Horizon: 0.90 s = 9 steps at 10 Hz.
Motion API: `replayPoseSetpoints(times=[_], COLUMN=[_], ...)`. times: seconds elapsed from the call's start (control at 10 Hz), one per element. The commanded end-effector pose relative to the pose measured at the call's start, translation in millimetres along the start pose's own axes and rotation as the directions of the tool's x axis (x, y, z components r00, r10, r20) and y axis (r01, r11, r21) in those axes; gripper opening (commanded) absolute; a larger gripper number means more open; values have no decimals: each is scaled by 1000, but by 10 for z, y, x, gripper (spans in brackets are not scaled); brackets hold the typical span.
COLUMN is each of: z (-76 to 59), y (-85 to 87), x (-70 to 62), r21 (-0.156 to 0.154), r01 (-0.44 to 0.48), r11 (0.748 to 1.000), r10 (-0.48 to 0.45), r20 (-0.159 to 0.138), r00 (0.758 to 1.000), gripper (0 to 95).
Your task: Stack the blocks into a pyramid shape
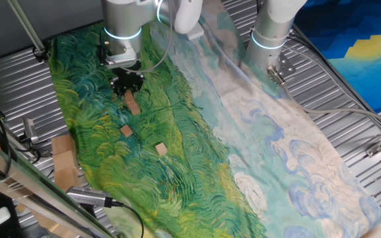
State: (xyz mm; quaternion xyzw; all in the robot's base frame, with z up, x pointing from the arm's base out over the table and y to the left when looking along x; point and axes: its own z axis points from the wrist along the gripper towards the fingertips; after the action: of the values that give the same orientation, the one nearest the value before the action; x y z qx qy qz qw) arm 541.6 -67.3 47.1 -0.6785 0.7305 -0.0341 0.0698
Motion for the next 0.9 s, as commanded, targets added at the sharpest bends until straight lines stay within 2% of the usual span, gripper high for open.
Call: replayPoseSetpoints(times=[0.1,0.3,0.4,0.5,0.7,0.8,0.9], z=[3,4,-5,-61,-240,-353,-423], y=[2,6,8,13,39,63,82], x=[3,1,-1,-14,-65,-102,-131], r21=[-1,-4,-9,-16,-15,-11,-5], r01=[1,1,-9,-30,-76,-117,-175], r11=[1000,1000,1000,999,997,993,985], r10=[-1,-1,9,30,75,116,174], r20=[-1,0,0,-6,-51,-72,-76], r00=[1000,1000,1000,1000,996,991,982], gripper=[570,570,760,760,760,570,570])
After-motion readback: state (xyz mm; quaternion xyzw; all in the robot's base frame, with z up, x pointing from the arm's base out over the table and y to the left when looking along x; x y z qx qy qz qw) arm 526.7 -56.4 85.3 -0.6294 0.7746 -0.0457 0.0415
